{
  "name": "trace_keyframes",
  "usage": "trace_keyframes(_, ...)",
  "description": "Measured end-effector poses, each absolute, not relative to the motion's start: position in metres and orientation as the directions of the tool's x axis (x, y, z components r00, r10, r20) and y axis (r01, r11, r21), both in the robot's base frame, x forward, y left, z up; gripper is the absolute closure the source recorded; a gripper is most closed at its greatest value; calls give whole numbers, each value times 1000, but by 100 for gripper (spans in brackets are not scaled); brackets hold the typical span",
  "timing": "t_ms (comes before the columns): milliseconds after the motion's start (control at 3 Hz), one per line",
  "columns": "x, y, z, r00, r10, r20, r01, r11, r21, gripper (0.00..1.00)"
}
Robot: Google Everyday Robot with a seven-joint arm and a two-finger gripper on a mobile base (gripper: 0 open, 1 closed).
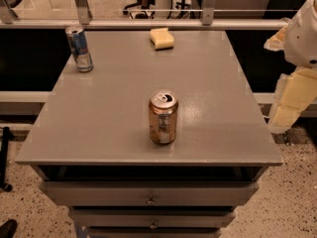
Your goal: Pick sponge
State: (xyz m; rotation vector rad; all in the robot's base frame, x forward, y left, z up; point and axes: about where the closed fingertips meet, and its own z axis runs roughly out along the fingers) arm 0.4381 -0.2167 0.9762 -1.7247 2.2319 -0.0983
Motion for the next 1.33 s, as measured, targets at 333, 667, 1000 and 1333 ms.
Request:
trace_keyframes(333,439,-216,977,-220,-953,-209,-930,270,-249,0)
trace_keyframes(667,461,-218,970,-217,-943,-251,-918,285,-277,0)
trace_keyframes(1000,549,-210,951,-180,-890,-418,-881,335,-333,0)
trace_keyframes(1333,612,-198,938,-148,-835,-530,-854,378,-357,0)
